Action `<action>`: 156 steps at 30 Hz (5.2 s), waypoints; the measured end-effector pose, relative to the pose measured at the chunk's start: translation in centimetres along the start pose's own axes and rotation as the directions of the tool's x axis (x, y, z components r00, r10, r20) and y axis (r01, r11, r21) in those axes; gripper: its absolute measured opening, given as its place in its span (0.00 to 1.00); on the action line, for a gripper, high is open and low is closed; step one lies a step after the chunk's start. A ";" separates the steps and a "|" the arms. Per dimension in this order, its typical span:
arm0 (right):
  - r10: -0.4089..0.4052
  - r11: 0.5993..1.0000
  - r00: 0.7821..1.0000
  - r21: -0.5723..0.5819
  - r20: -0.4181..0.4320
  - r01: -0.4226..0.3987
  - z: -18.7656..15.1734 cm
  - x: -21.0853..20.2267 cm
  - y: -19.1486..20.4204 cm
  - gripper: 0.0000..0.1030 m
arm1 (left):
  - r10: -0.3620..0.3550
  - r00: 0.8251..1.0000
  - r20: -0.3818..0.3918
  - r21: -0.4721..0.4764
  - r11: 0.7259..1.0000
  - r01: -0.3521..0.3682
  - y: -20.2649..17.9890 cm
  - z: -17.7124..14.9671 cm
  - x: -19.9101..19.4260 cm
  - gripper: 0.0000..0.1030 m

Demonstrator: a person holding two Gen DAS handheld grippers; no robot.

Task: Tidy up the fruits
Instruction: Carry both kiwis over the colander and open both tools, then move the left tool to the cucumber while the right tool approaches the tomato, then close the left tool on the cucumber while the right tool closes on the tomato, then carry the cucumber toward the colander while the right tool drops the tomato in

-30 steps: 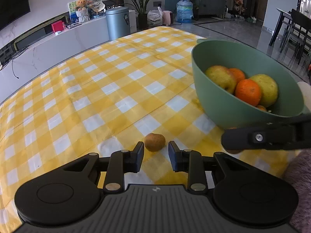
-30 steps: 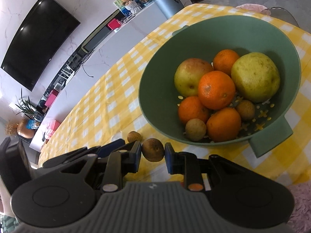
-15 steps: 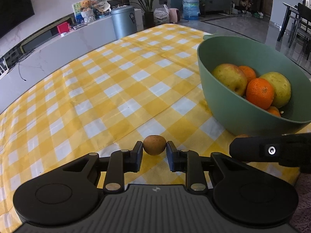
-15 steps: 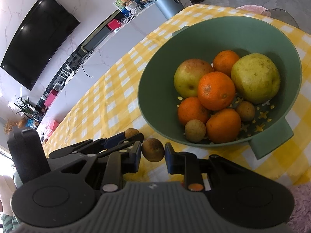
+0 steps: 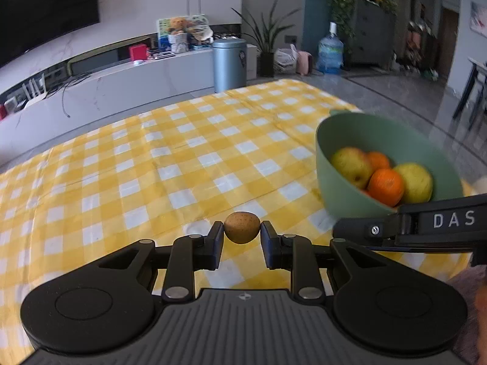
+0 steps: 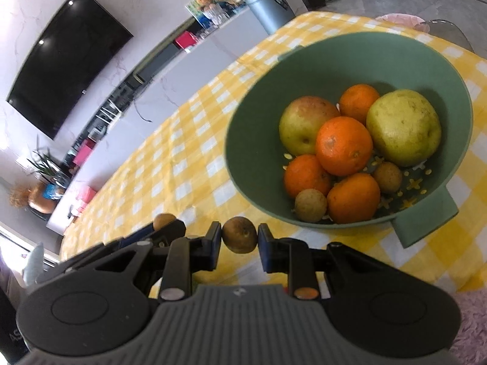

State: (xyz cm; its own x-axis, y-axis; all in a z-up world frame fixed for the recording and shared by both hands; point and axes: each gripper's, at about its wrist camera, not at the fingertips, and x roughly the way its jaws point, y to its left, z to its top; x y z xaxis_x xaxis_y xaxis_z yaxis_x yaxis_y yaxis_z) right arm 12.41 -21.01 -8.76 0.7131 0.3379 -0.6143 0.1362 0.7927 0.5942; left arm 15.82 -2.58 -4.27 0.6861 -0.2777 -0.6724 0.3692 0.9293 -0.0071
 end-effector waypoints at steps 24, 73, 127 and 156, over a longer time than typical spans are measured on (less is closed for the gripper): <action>-0.088 0.983 0.930 0.183 0.358 0.022 1.5 -9.4 -6.4 0.21 | -0.180 0.976 0.120 -0.103 0.976 0.192 -6.5 4.9 1.5 0.28; -0.067 0.978 0.996 -0.195 0.066 0.079 -0.6 -5.1 1.2 0.38 | -0.053 0.969 -0.242 -0.505 0.859 -0.079 1.3 -3.7 -3.2 0.72; -0.288 0.924 0.927 -0.324 -0.241 0.203 -2.2 3.0 3.3 0.25 | -0.153 0.944 -0.293 -0.696 0.711 -0.100 4.2 -5.0 -1.3 0.42; -0.036 0.985 0.967 0.170 0.252 -0.008 2.3 -10.7 -5.3 0.22 | -0.143 0.990 0.003 -0.545 0.830 0.121 0.3 2.7 -5.9 0.39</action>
State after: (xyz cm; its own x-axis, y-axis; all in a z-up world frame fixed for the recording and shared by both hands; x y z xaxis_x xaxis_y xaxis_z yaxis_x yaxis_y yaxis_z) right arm 5.62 -29.97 -4.16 0.8582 0.1701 -0.4844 0.2459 0.6920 0.6787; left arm 13.58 -1.29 1.70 0.6280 -0.4083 -0.6625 0.0479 0.8700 -0.4907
